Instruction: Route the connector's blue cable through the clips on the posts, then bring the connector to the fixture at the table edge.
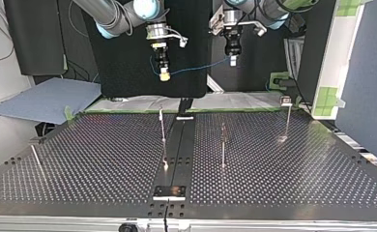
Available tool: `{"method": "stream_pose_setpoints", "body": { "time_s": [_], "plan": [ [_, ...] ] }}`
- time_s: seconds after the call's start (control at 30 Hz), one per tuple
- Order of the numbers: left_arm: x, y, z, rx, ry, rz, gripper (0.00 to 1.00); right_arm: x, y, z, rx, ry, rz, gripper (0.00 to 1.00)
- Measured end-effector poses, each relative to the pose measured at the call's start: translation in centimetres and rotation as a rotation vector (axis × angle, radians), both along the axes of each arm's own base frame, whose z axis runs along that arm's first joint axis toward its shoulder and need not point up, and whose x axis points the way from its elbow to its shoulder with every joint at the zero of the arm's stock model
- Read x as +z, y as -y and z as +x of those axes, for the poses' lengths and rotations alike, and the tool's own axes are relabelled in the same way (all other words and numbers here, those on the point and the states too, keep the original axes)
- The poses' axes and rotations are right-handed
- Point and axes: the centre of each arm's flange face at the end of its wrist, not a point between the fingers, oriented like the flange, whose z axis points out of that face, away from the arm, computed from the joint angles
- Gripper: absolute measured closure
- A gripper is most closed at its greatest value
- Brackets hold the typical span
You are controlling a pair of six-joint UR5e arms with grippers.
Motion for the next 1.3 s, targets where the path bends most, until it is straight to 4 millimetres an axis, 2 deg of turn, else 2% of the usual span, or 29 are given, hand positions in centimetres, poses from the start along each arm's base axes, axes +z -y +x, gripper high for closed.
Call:
{"method": "stream_pose_setpoints", "body": {
  "time_s": [0.3,0.63,0.73,0.87,1.0,1.3],
  "plan": [
    [-2.4,-0.4,-0.7,0.001,-0.057,0.033,1.00,-3.6,-0.1,-0.3,-0.004,-0.072,0.073,1.00],
    [-2.7,-0.5,-0.7,0.001,-0.062,0.035,1.00,-4.2,-0.2,-0.4,-0.004,-0.082,0.083,1.00],
    [-2.1,-0.3,0.0,0.001,-0.044,0.013,1.00,-4.2,0.1,-0.3,-0.010,-0.076,0.086,1.00],
    [-0.5,0.3,1.5,0.012,-0.011,-0.038,1.00,-2.8,0.7,0.6,-0.016,-0.041,0.081,1.00],
    [0.8,0.4,2.2,0.020,0.003,-0.057,1.00,-0.3,1.4,1.8,-0.005,-0.001,0.070,1.00],
    [3.4,-1.1,3.2,0.111,0.010,-0.013,1.00,5.3,2.5,3.1,0.059,0.104,0.043,1.00]
  ]
}}
